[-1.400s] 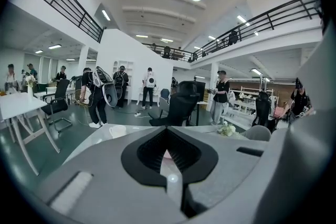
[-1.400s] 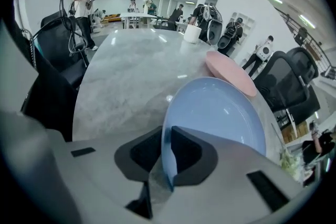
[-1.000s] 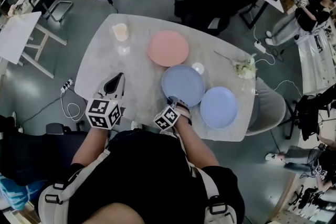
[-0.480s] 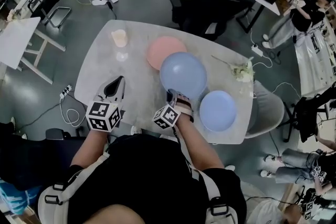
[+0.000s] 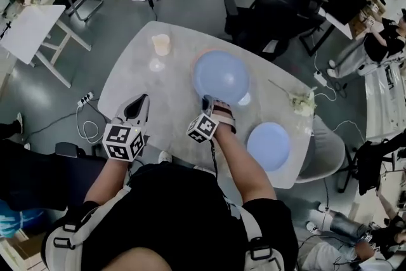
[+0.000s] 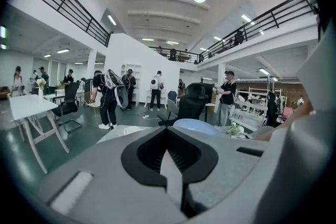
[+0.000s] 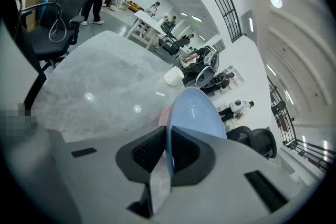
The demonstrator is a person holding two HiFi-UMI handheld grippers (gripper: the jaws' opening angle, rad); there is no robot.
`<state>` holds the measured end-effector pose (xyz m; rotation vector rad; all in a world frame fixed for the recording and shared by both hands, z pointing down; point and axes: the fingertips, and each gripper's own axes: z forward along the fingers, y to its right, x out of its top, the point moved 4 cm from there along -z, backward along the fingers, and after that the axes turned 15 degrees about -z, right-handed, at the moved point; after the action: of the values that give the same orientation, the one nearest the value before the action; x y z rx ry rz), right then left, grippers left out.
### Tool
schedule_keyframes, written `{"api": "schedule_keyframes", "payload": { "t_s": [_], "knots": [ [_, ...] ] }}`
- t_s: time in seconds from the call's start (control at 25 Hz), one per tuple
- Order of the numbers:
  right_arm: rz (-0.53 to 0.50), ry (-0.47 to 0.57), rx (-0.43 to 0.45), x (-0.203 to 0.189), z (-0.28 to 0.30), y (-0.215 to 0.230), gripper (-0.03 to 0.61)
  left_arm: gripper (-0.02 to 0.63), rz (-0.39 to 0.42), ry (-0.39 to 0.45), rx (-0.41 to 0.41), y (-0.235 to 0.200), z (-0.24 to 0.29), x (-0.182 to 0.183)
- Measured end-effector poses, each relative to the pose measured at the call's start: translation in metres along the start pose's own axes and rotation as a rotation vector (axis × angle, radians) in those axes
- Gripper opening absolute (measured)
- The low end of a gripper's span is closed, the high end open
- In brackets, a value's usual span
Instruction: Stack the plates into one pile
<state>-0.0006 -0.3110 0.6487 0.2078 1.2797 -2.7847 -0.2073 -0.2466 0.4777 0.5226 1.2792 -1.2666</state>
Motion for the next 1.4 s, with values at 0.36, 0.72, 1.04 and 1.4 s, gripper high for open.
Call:
{"api": "schedule_keyframes", "payload": {
  "t_s": [0.36, 0.72, 1.04, 1.4],
  "knots": [
    [-0.076, -0.022, 0.065, 0.005, 0.081, -0.006, 0.026, 0.003, -0.031, 0.002, 0.122, -0.033, -0.026, -0.007],
    [-0.045, -0.035, 0.133, -0.001, 0.125, -0.02, 0.026, 0.003, -0.036, -0.026, 0.202, -0.045, -0.036, -0.013],
    [-0.003, -0.04, 0.139, -0.008, 0.142, -0.018, 0.028, 0.003, -0.027, -0.032, 0.203, -0.043, -0.032, -0.016],
    [0.32, 0.137, 0.092, 0.006, 0.092, 0.022, 0.086, 0.003, -0.016, -0.029, 0.135, -0.028, -0.009, -0.01]
  ]
}}
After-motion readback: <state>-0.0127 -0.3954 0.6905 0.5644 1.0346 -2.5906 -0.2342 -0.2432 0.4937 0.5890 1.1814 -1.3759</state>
